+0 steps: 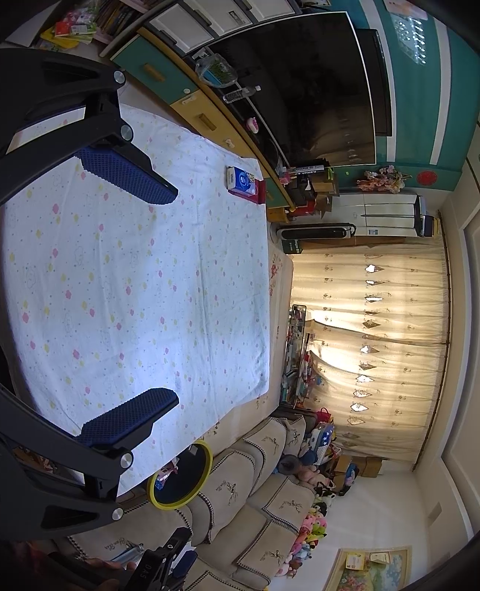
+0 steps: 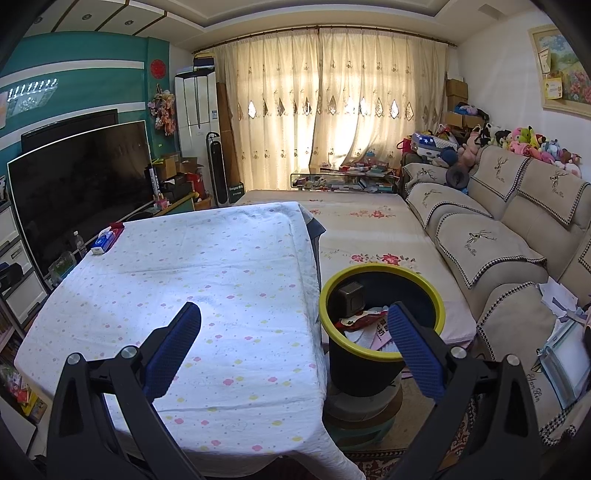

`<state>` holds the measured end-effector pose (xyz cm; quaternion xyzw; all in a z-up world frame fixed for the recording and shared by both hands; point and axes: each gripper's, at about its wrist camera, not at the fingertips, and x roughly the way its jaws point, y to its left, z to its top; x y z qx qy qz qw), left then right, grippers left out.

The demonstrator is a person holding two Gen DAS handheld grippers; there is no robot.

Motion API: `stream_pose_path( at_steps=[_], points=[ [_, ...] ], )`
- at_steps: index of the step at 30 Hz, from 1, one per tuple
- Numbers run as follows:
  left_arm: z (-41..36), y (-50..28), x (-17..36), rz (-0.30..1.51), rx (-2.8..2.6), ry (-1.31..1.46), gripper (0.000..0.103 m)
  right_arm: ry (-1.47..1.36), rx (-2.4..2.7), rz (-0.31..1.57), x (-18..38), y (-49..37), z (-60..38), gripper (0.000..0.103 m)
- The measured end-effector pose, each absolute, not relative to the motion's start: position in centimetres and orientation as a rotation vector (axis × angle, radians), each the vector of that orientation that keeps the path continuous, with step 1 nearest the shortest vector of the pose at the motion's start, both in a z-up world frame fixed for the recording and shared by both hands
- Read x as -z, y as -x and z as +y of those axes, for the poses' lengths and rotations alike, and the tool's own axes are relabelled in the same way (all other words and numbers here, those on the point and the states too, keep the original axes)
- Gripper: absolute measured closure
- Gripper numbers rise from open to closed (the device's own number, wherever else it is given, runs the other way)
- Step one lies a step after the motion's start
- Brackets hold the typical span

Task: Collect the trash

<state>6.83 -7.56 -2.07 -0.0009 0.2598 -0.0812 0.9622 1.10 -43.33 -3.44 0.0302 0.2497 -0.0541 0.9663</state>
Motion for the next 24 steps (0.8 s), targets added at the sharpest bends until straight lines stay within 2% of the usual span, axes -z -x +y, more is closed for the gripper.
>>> stream_pose_path(
  at_steps=[24],
  points=[
    [-7.0,-7.4,3.6,0.546,0.176,0.012,0.005,-0.065,0.109,0.512,4.3,-1.4,-43.1,0.007]
  ],
)
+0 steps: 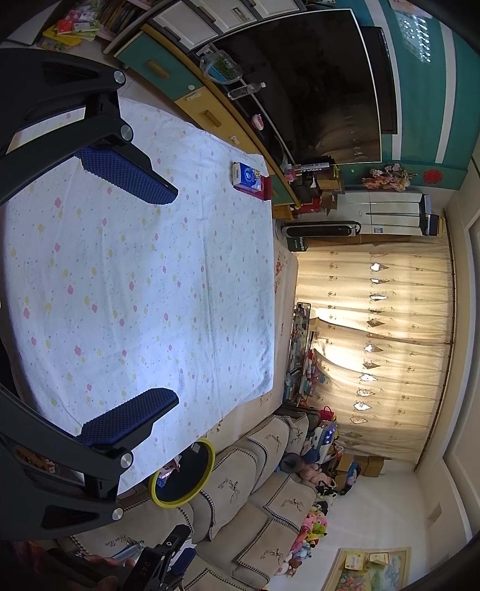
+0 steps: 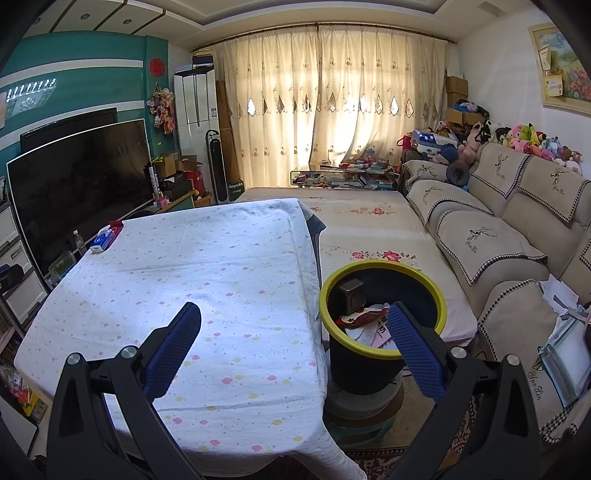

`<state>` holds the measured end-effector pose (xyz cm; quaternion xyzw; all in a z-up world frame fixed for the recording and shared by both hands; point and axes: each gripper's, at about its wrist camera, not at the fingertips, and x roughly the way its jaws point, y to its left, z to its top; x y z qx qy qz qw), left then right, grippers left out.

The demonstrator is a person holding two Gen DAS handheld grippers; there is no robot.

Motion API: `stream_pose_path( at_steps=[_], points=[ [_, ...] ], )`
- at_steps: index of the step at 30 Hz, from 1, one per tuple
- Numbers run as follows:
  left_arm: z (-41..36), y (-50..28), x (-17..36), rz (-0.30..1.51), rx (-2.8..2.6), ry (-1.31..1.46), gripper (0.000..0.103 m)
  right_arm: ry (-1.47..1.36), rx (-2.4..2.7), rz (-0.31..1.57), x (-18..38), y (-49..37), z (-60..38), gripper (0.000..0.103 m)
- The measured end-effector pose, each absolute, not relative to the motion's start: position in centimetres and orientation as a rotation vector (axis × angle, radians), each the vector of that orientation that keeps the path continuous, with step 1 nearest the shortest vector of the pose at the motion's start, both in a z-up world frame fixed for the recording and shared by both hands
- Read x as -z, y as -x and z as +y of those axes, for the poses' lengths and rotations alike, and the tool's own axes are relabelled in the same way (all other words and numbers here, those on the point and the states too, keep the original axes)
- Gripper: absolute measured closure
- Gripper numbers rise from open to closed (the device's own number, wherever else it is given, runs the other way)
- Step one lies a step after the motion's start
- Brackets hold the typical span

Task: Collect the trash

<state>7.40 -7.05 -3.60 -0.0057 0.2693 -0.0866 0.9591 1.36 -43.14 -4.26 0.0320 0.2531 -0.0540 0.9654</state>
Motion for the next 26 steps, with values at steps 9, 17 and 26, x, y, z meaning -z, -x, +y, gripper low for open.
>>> stream_pose_path(
  at_steps=[9,17,26],
  points=[
    [-7.1,-7.9,3.7,0.569,0.182,0.014,0.005,-0.065,0.107,0.519,5.1,-1.5,-42.8,0.007],
    [-7.0,-9.1,3.7,0.557,0.172,0.015,0.005,-0.049,0.097,0.534,5.5,-2.4,-42.1,0.007],
    [-4.2,-17.9,6.6,0.667,0.108,0.059,0.005,0.009,0.060,0.581,5.8,-8.4,-39.6,0.007]
  ],
)
